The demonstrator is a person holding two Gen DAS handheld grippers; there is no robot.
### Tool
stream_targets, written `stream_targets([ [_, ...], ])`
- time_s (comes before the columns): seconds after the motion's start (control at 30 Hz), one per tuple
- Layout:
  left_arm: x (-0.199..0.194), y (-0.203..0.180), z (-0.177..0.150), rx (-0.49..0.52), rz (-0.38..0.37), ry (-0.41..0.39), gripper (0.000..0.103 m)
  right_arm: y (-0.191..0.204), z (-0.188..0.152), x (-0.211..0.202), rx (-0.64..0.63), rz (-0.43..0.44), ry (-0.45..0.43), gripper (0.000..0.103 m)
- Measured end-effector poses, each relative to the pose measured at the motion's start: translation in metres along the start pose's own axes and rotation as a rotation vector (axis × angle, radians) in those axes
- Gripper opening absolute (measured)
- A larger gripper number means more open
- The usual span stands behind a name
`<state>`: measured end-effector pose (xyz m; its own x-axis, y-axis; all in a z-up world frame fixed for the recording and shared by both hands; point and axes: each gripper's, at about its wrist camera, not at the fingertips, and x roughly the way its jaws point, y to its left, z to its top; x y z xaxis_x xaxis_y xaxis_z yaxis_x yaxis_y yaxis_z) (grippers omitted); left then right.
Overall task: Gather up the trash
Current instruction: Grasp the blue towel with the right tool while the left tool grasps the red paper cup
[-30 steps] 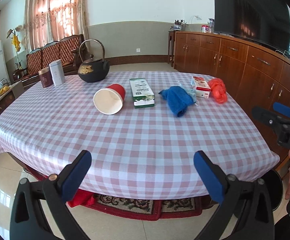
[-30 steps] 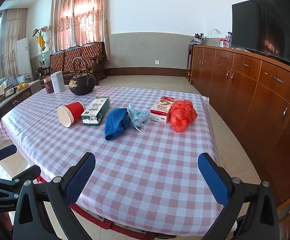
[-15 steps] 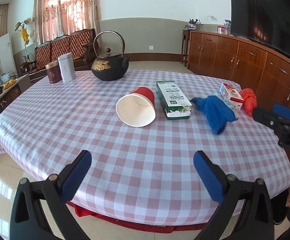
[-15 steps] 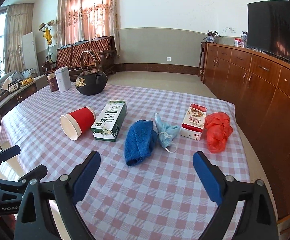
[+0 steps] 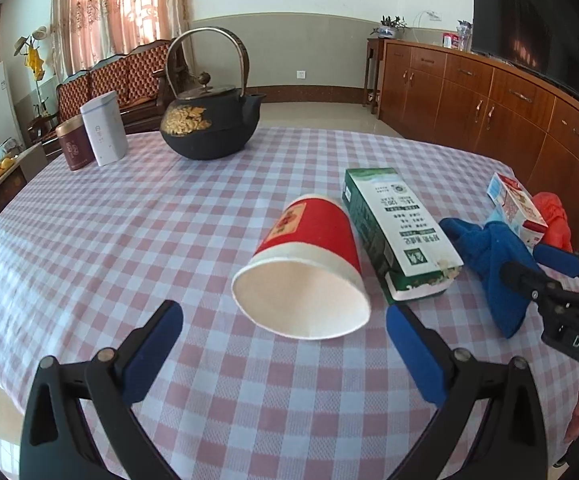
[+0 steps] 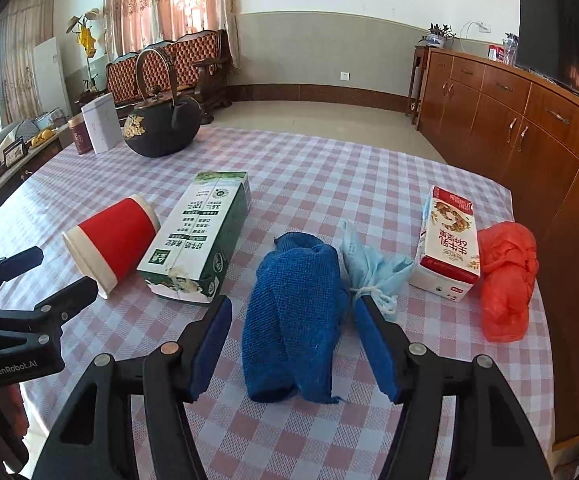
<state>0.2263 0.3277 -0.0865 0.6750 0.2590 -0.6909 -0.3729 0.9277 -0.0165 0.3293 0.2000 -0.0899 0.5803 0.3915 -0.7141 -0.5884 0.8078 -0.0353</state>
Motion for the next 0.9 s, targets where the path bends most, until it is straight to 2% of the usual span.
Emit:
stream_targets([
  [0.13,0.016,-0.004,0.007,0.001,-0.024,0.027,0.098,0.001,0.006,0.020,-0.011,-0.006,0.037,0.058],
  [0.23,0.028,-0.004,0.010,-0.001,-0.042,0.061,0.088,0.002,0.009,0.028,-0.027,-0.011,0.052,0.052],
  [0.3,0.033,-0.004,0.011,-0.005,-0.056,0.079,0.076,0.003,0.010,0.029,-0.041,-0.015,0.053,0.045],
  [0.4,0.027,-0.002,0.011,-0.021,-0.069,0.059,0.066,0.001,0.010,0.024,-0.050,-0.001,0.042,0.039],
  [0.73,-0.017,-0.012,-0.003,0.019,-0.058,-0.030,0.065,-0.020,-0.011,-0.005,0.031,0.070,-0.014,0.039],
  [0.9,-0.028,-0.014,-0.011,0.021,-0.073,-0.036,0.065,-0.026,-0.020,-0.019,0.057,0.104,-0.036,0.039],
])
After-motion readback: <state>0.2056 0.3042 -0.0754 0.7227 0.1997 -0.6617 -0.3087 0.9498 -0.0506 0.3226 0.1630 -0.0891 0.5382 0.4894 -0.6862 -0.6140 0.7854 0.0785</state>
